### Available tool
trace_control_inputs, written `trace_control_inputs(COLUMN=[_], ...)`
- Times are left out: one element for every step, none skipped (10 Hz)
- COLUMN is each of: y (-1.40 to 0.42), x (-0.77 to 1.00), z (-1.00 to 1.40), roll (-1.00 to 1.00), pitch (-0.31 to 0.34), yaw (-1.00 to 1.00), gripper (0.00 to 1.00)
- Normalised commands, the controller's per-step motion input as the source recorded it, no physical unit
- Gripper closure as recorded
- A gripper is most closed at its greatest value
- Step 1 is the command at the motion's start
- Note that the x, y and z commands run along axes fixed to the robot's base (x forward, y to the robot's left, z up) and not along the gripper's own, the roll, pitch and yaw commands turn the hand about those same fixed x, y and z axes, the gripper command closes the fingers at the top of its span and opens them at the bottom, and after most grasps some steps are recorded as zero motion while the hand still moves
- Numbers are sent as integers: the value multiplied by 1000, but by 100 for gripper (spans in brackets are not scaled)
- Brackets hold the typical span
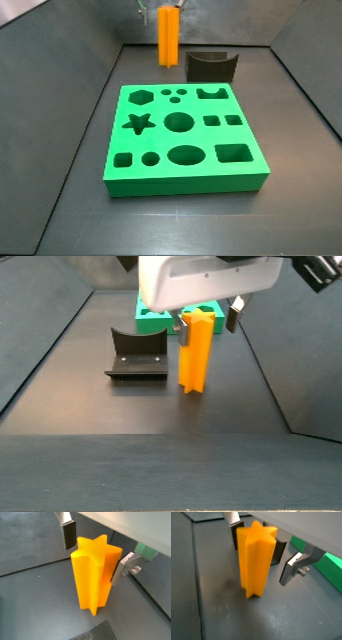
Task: Pick up the star object. Move up. Move to above the board. Insert the star object.
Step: Pick up the star object.
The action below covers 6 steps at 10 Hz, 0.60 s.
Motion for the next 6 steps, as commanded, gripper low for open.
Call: trace_control_inputs(y=[0,0,0,0,0,0], x=[0,0,31,66,14,0], z=[-120,-266,-369,-380,-354,-160], roll=[0,0,0,0,0,0], pitch=[0,-3,-7,-3,-19,0], yaw=[0,0,11,46,60,46], gripper=[0,0,0,0,0,0])
